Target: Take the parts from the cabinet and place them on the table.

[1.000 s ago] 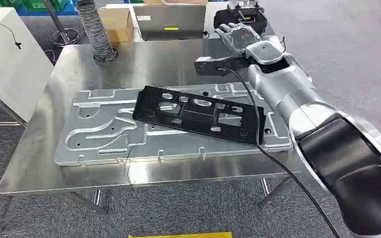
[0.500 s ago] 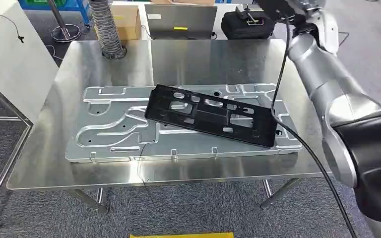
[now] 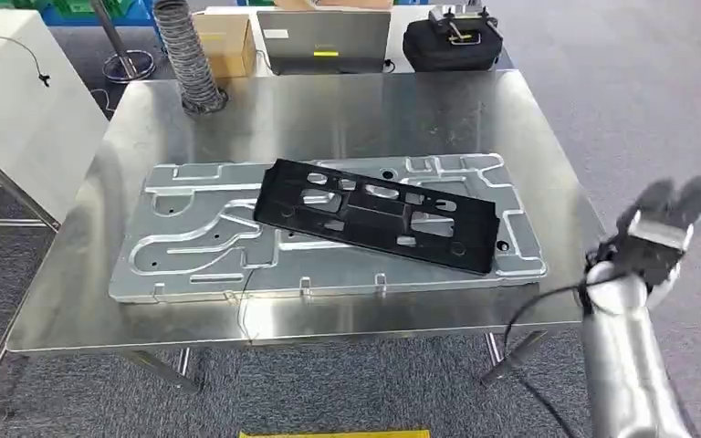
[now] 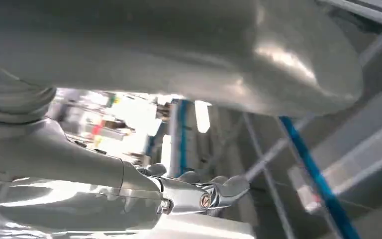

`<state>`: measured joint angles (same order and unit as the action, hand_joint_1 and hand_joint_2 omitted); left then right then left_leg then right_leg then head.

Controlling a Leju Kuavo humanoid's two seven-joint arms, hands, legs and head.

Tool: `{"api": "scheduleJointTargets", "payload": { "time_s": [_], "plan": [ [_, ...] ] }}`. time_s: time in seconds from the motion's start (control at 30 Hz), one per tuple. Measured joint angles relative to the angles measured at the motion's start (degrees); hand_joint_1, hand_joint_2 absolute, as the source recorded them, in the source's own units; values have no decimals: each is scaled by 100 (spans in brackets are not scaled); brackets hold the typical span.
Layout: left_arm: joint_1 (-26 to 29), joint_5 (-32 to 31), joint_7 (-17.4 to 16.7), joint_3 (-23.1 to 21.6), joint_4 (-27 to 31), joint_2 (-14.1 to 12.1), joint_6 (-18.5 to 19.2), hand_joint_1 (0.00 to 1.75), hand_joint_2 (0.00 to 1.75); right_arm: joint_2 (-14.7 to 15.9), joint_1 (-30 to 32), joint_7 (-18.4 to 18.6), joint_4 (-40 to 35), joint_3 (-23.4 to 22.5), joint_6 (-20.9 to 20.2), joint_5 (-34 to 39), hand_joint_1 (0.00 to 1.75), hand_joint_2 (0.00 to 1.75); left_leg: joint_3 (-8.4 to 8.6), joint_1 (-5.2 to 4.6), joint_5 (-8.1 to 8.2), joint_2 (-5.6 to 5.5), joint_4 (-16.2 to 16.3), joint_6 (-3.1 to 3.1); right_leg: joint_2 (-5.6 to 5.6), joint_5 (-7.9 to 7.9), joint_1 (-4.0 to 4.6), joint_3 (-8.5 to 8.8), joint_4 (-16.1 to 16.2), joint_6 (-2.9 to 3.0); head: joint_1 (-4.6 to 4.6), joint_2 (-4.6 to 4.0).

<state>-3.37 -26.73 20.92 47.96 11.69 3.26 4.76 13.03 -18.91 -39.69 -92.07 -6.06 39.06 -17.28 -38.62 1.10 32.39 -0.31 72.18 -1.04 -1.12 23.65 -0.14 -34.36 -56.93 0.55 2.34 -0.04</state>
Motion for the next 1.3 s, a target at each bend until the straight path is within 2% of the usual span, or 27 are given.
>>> {"api": "scheduleJointTargets", "payload": {
  "time_s": [0.07, 0.1, 0.2, 0.27, 0.3, 0.33, 0.4, 0.43, 0.47, 0.5, 0.57, 0.6, 0.63, 0.77, 0.8, 0.83, 0.87, 0.9, 0.93, 0.97, 1.0, 1.07, 1.1, 1.13, 1.17, 1.27, 1.3],
  "plan": [
    [0, -22, 0, 68, 0, -7, -46, 0, 0, -18, 744, -15, -395, -201, 2, 131, 0, 0, 591, 0, -409, -5, -997, 31, 6, 7, -4, -29, -46, -16, -2, -2],
    [-6, -37, 0, 89, 0, -11, -48, 0, 0, -39, 1021, -20, -548, -284, 26, 234, 0, 0, 781, -2, -385, -28, -1367, 61, 20, 2, -3, -55, -78, -33, -2, 0],
    [-1, -57, 0, 118, 0, -13, -48, 0, 0, -118, 1774, -28, -922, -518, 92, 443, 0, 0, 759, -54, -459, -30, -1380, 136, 41, -39, 2, -78, -99, -142, -2, 0],
    [1, -70, 0, 157, -2, -13, -48, 0, 0, -195, 2219, -28, -1059, -638, 87, 469, 0, 0, 730, -39, -576, -8, -1465, 236, 60, -77, -18, -96, -93, -220, -2, -2],
    [-15, -101, -4, 175, 0, -11, -48, 0, 0, -281, 2402, -26, -1072, -725, 53, 493, 0, 0, 713, -34, -633, 11, -1477, 264, 86, 128, -39, -158, -196, -248, -2, 0],
    [-17, -105, -9, 184, 0, -20, -48, 0, 0, -359, 2535, -26, -1075, -815, 24, 511, 0, 0, 643, -32, -680, 16, -1478, 301, 90, 473, -46, -263, -499, -271, -2, -2],
    [-12, -114, -9, 192, 0, -24, -48, 0, 0, -457, 2721, -26, -1096, -916, 7, 522, 0, 0, 509, -53, -779, 31, -1472, 303, 89, 1068, -75, -512, -1353, -311, -2, -2],
    [-8, -116, -11, 197, 0, -26, -48, 0, 0, -496, 2799, -26, -1099, -944, 7, 526, 0, 0, 436, -58, -830, 44, -1466, 299, 89, 1219, -75, -582, -1718, -325, -2, -2],
    [-11, -116, -13, 199, 0, -26, -48, 0, 0, -516, 2864, -26, -1099, -957, 6, 526, 0, 0, 359, -59, -882, 55, -1459, 289, 90, 1202, -76, -523, -1826, -332, -2, -2],
    [-11, -118, -13, 199, 0, -26, -48, 0, 0, -564, 2911, -26, -1099, -992, 6, 528, 0, 0, 296, -58, -928, 66, -1453, 281, 89, 1071, -78, -344, -1664, -334, -2, -2],
    [-13, -138, -13, 201, 0, -24, -52, 0, 0, -623, 3005, 31, -1096, -1023, 2, 546, 0, 0, 177, -49, -1017, 69, -1435, 240, 88, 700, -80, 329, -770, -320, -2, -2],
    [-22, -157, -13, 201, 0, -24, -53, 0, 0, -677, 3025, 33, -1073, -1048, 2, 607, 0, 0, 148, -50, -1064, 68, -1416, 209, 88, 673, -80, 711, -257, -302, -2, 0],
    [-24, -177, -7, 201, 0, -26, -52, 0, 0, -732, 3025, 17, -1028, -1062, 4, 627, 0, 0, 107, -71, -1111, 62, -1404, 163, 95, 822, -38, 902, 125, -255, 0, 0],
    [-37, -315, 9, 236, 0, -26, -52, 0, 0, -907, 3105, 11, -670, -1154, 24, 614, 0, 0, 128, -59, -1321, 67, -1498, 2, 114, 617, -21, 761, 84, -70, 7, 0],
    [-28, -341, 11, 243, 0, -42, -52, 0, 0, -984, 3114, 4, -587, -1178, 4, 616, 0, 0, 78, -28, -1210, 53, -1429, -8, 80, 535, -42, 698, 98, -32, 4, -2],
    [-24, -341, 9, 242, 0, -52, -52, 0, 0, -1030, 3120, -2, -534, -1186, -57, 603, 0, 0, -19, -37, -793, 52, -1179, -15, 87, 458, -40, 601, 98, 33, 4, -2],
    [-18, -341, 13, 242, 0, -48, -46, 0, 0, -1121, 3118, -11, -432, -1269, -239, 525, 0, 0, -115, -36, -345, 52, -749, -31, 88, 382, -31, 510, 97, 54, 5, -2],
    [-22, -341, 20, 242, 0, -48, -46, 0, 0, -1200, 3116, -13, -344, -1371, -344, 467, 0, 0, -195, -35, -27, 54, -317, -44, 87, 316, -15, 427, 94, 67, 7, -2],
    [-29, -341, 22, 242, 0, -48, -46, 0, 0, -1286, 3119, -13, -246, -1478, -367, 439, 0, 0, -251, -36, 143, 54, 80, -53, 83, 251, 2, 338, 83, 70, 7, -2],
    [-29, -345, 26, 242, 0, -48, -46, 0, 0, -1338, 3127, -13, -186, -1534, -354, 441, 0, 0, -234, -39, 129, 54, 327, -48, 82, 186, 18, 243, 69, 69, 7, -2],
    [-25, -361, 37, 242, 0, -48, -41, 0, 0, -1392, 3121, -15, -64, -1589, -334, 439, 0, 0, -100, -40, -58, 53, 345, -30, 81, 115, 34, 136, 55, 70, 7, 0],
    [-33, -380, 39, 245, 0, -48, -37, 0, 0, -1471, 3092, -15, 200, -1727, -427, 406, 0, 0, 456, -62, -427, 49, -254, 50, 85, -2, 70, -50, 24, 61, 6, -2],
    [-45, -391, 39, 245, 0, -50, -37, 0, 0, -1519, 3090, -15, 302, -1802, -454, 397, 0, 0, 885, -86, -414, 48, -808, 113, 86, -60, 75, -124, 0, 53, 7, -2],
    [-63, -398, 39, 245, 7, -57, -37, 0, 0, -1552, 3093, -17, 360, -1840, -455, 391, 0, 0, 1301, -133, -230, 49, -1369, 164, 84, -95, 92, -166, -29, 29, 7, 0],
    [-79, -402, 46, 245, 7, -55, -35, 0, 0, -1561, 3084, -22, 432, -1864, -446, 389, 0, 0, 1435, -133, -127, 61, -1722, 161, 71, -151, 88, -189, -35, -1, 4, 0],
    [-73, -409, 57, 245, 7, -50, -33, 0, 0, -1613, 3022, -24, 705, -1971, -529, 165, 0, 0, 1325, -162, -277, 60, -1717, 229, 71, -328, 50, -204, 25, -101, 4, -2],
    [-60, -411, 52, 245, 0, -26, -26, 0, 0, -1648, 2988, -26, 777, -2044, -601, 29, 0, 0, 1278, -110, -371, 92, -1762, 257, 90, -262, 36, -243, -9, -135, 4, -2]
  ]
}}
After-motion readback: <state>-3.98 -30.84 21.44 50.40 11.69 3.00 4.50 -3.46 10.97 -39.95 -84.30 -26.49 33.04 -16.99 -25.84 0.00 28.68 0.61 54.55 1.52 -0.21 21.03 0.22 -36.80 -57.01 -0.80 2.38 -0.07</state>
